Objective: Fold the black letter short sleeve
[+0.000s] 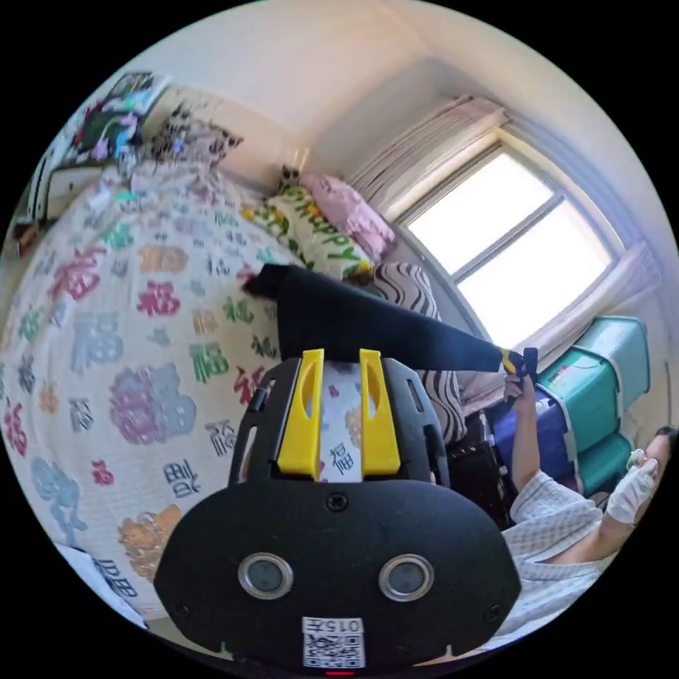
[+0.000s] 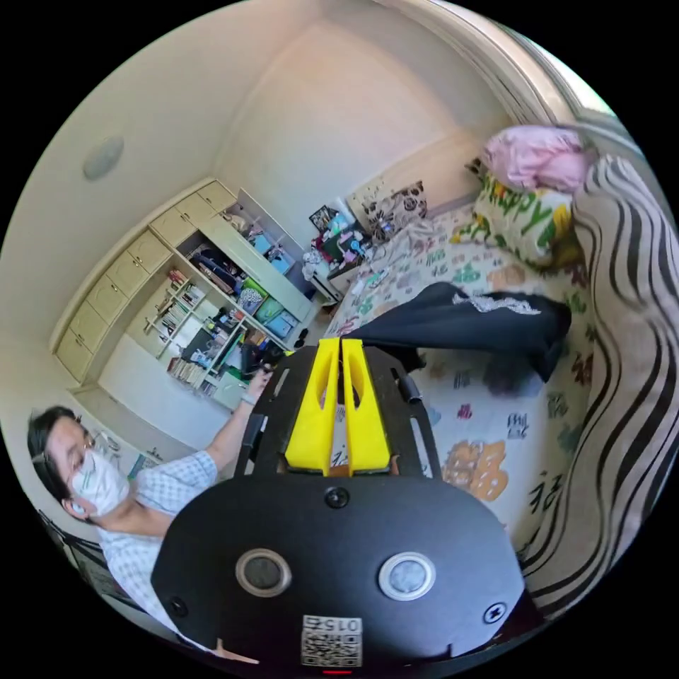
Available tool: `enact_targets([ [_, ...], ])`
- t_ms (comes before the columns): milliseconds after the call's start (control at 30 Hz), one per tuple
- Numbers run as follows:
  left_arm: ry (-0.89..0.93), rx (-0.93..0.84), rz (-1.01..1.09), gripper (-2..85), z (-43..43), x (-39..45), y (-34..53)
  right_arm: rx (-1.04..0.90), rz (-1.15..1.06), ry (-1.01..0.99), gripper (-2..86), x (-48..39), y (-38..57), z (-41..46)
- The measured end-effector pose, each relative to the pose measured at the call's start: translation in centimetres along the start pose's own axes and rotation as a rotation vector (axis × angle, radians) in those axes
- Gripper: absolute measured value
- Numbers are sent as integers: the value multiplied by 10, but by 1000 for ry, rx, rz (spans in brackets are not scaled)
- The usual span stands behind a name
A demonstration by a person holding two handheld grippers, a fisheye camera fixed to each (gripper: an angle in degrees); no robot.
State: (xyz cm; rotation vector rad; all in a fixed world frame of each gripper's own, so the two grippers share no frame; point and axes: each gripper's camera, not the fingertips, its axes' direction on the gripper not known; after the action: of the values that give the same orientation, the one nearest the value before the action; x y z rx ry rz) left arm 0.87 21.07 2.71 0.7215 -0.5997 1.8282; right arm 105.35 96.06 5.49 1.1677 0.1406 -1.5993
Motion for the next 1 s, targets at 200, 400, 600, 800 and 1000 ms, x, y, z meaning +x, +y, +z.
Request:
enact_targets([
  [200, 164, -206, -320, 112, 193, -118, 142, 40, 211, -125, -4, 56, 160, -13],
  [400, 70, -343, -147, 125, 316, -88, 128, 208, 383, -1, -4, 66, 267, -74],
  [600, -257, -579, 352, 109, 415, -6, 128, 167, 401, 23, -3, 78, 279, -61],
  [800, -296, -586, 469, 103, 443, 22, 128, 56, 261, 34, -4, 54, 251, -19],
  [1000, -61, -554, 375, 144, 428, -4, 118, -40, 168, 146, -4, 23, 240, 1],
])
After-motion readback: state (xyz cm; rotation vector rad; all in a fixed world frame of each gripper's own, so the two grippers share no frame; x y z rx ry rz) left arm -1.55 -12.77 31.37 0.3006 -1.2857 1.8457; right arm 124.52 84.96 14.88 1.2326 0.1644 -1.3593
